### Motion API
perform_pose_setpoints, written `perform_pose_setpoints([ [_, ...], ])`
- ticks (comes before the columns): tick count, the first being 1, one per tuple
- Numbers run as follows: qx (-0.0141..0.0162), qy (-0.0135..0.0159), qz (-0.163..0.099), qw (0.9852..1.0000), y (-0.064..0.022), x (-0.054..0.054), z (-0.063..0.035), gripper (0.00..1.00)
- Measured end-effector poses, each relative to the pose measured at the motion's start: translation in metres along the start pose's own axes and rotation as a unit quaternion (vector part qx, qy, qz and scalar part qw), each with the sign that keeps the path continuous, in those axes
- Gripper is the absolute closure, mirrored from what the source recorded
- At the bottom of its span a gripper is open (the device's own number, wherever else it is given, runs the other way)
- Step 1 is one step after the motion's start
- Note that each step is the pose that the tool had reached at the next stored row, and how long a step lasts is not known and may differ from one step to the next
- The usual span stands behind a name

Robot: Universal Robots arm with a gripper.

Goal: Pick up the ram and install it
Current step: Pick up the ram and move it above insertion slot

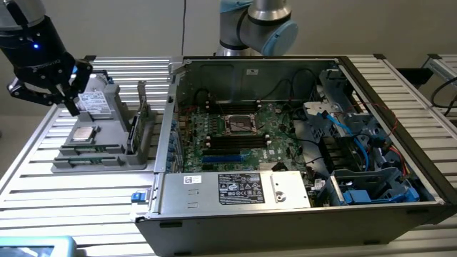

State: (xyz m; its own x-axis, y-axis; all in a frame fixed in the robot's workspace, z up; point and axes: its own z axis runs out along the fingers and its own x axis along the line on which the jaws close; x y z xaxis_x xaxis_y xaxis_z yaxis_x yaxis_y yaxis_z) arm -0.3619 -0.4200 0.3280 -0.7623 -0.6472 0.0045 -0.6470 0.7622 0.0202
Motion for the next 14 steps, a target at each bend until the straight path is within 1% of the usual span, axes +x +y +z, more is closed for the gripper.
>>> perform_pose_setpoints([
  [3,0.0001,0.0006,-0.027,0.9996,-0.0001,0.0000,0.0000,0.89],
  [5,0.0002,0.0010,-0.046,0.9990,-0.0001,0.0000,0.0001,0.89],
  [7,0.0003,0.0013,-0.064,0.9980,-0.0001,0.0000,0.0002,0.89],
  [10,0.0004,0.0019,-0.091,0.9959,0.0000,0.0000,0.0003,0.89],
  [12,0.0005,0.0023,-0.109,0.9941,0.0000,0.0000,0.0004,0.89],
  [14,0.0006,0.0027,-0.127,0.9919,0.0000,0.0000,0.0005,0.89],
])
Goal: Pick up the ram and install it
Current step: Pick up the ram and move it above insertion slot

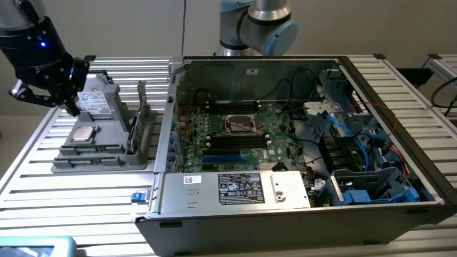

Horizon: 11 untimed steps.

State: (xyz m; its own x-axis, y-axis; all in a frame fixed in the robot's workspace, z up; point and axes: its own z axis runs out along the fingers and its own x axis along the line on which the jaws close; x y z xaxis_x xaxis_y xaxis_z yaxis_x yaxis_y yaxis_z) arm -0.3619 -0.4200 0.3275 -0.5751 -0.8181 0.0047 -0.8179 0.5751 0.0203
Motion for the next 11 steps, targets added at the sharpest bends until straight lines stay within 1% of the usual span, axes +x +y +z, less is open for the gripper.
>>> perform_pose_setpoints([
  [3,0.0001,0.0006,-0.028,0.9996,0.0000,0.0000,0.0002,0.89],
  [5,0.0003,0.0008,-0.046,0.9990,0.0000,0.0000,0.0004,0.89],
  [8,0.0004,0.0014,-0.073,0.9973,0.0000,0.0000,0.0006,0.89],
  [11,0.0005,0.0020,-0.100,0.9950,0.0001,0.0001,0.0007,0.89],
])
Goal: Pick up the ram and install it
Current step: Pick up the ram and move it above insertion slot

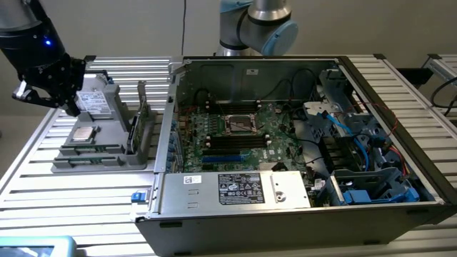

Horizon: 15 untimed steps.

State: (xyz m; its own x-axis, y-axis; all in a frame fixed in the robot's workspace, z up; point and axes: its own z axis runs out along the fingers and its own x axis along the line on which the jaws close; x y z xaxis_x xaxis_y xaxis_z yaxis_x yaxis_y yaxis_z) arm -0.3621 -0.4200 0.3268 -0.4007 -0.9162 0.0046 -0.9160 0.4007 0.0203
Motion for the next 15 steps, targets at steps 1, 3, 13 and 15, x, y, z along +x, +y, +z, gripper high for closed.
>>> perform_pose_setpoints([
  [1,0.0001,0.0002,-0.009,1.0000,0.0001,0.0000,0.0001,0.89],
  [3,0.0001,0.0005,-0.026,0.9997,0.0003,0.0002,0.0002,0.89],
  [13,0.0007,0.0029,-0.114,0.9935,0.0013,0.0006,0.0008,0.89],
  [15,0.0009,0.0034,-0.130,0.9915,0.0014,0.0006,0.0009,0.89],
])
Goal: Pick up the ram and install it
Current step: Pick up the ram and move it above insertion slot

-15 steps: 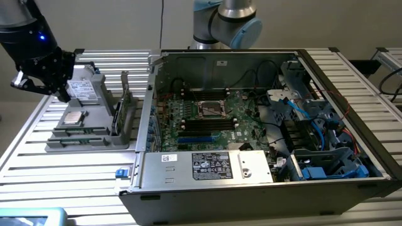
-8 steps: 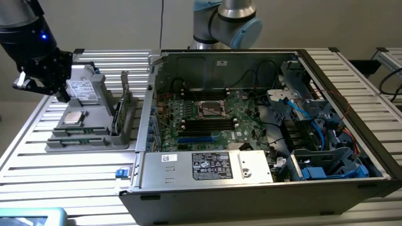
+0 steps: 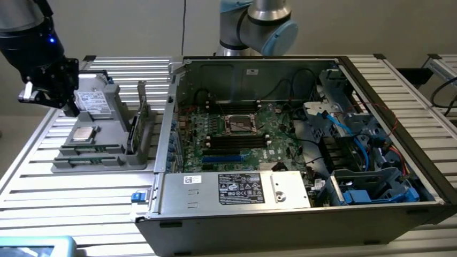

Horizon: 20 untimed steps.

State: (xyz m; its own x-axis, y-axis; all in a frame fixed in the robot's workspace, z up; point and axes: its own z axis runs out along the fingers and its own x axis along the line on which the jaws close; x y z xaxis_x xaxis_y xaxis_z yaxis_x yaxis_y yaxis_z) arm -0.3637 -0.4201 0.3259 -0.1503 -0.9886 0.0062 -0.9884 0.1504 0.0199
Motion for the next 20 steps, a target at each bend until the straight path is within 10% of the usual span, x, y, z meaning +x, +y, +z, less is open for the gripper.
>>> perform_pose_setpoints([
  [14,0.0008,0.0037,-0.045,0.9990,0.0011,0.0002,0.0002,0.88],
  [20,0.0014,0.0036,-0.045,0.9990,0.0051,0.0012,0.0048,0.64],
])
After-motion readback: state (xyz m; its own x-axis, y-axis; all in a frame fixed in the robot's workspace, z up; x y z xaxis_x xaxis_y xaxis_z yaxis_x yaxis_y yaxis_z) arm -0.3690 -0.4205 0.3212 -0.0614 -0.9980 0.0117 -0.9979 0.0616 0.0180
